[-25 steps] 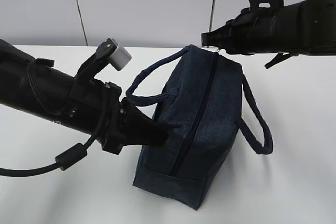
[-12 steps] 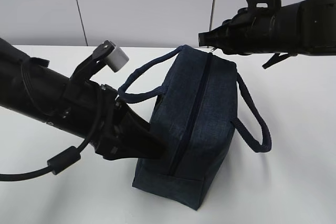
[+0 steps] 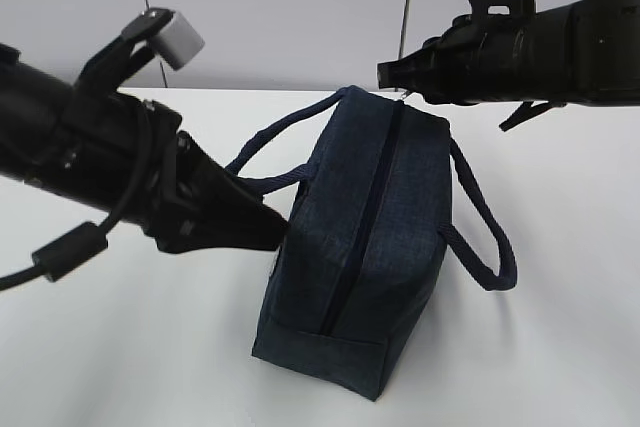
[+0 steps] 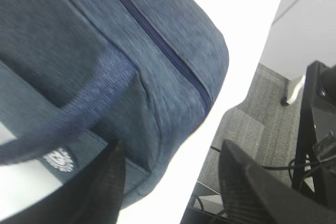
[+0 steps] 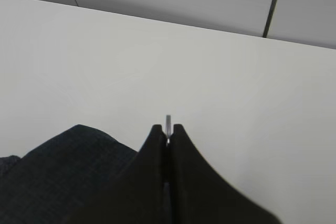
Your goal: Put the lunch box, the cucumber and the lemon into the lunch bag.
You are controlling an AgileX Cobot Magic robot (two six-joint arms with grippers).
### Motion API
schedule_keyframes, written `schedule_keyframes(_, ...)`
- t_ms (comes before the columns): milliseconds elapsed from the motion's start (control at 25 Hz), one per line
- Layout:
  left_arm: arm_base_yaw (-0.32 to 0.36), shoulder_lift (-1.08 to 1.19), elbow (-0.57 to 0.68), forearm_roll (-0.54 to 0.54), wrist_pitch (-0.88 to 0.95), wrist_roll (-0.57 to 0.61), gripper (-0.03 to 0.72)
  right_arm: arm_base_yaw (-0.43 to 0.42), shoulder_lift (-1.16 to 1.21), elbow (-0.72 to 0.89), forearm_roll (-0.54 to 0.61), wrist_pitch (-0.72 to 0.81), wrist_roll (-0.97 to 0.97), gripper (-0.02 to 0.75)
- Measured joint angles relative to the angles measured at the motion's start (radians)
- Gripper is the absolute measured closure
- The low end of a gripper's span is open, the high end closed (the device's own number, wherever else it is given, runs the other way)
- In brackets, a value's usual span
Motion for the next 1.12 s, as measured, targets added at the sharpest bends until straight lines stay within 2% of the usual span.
schedule_keyframes(320,0.000,0.003,-0.247,0.282,0.002,-0.355,0.298,0.000,0.000,0.000,0.000,0.014,0.000,0.738)
schedule_keyframes(480,0.000,0.071,-0.363,0.380,0.048,-0.472,0.302,0.000,0.000,0.000,0.000,0.025,0.000,0.738)
schedule_keyframes(760,0.000,0.199,-0.483,0.410,0.113,-0.538,0.304,0.000,0.000,0.000,0.000,0.029,-0.002,0.738)
schedule_keyframes(1120,-0.002,0.269,-0.513,0.415,0.121,-0.559,0.305,0.000,0.000,0.000,0.000,0.035,-0.007,0.738)
